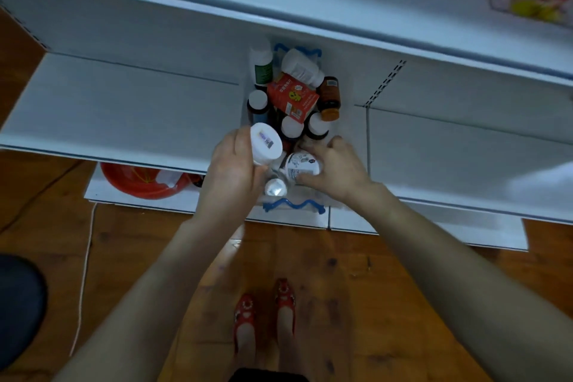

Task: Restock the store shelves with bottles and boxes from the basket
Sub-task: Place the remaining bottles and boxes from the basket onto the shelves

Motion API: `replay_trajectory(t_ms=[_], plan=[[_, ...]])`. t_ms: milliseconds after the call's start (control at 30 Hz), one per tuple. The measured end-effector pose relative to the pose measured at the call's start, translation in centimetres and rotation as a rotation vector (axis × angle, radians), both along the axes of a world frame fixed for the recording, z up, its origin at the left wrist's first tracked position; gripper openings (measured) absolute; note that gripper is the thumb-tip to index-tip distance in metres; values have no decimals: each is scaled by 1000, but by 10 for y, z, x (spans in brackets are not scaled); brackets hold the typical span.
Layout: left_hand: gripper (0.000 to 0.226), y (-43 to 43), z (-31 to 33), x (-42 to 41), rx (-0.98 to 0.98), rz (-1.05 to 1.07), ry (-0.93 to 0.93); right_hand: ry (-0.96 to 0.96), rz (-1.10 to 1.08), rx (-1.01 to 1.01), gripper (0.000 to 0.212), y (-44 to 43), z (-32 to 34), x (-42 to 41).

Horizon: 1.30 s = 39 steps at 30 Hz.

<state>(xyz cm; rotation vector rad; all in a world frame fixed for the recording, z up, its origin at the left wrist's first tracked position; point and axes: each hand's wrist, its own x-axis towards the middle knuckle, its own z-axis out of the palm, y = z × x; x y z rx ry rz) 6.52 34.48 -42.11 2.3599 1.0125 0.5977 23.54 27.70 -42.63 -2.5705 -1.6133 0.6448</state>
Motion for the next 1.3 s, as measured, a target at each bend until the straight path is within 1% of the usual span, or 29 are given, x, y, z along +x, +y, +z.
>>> replay_trajectory(t_ms=[100, 200, 267, 333, 400, 500, 600, 667, 733, 800, 900, 1000, 1100, 1200, 1300], plan=[[49, -17, 29, -22, -73, 81, -43, 141, -117, 123, 57, -25, 45, -22], [50, -31, 57, -40, -118, 92, -41, 226, -212, 213, 51, -49, 85, -44], [51, -39, 78, -49, -177, 82, -96, 300, -245, 263, 47, -64, 107, -54], [52, -50, 102, -55, -282, 131, -178, 435, -303, 335, 35, -79, 134, -62], [53, -59, 126, -57, -421, 202, -270, 589, -361, 374, 27, -90, 161, -67], [48, -69, 159, -57, -654, 268, -447, 781, -424, 396, 28, -105, 195, -69], [40, -76, 186, -56, -833, 274, -599, 847, -381, 455, 31, -119, 225, -66], [24, -83, 203, -55, -890, 248, -665, 885, -314, 476, 33, -129, 243, -64], [9, -90, 217, -54, -973, 252, -715, 918, -262, 495, 43, -138, 257, -62], [13, -98, 231, -53, -1083, 242, -752, 934, -214, 537, 53, -145, 268, -59], [34, -107, 246, -55, -1209, 150, -758, 993, -149, 600, 52, -149, 281, -57], [48, -113, 256, -59, -1217, 70, -785, 1033, -78, 627, 66, -152, 290, -54], [50, -117, 262, -63, -1187, 95, -831, 1083, -50, 621, 85, -154, 296, -52], [45, -122, 265, -64, -1173, 113, -847, 1128, -22, 612, 85, -158, 298, -51], [46, -130, 266, -63, -1157, 130, -874, 1145, -12, 601, 74, -164, 299, -52]])
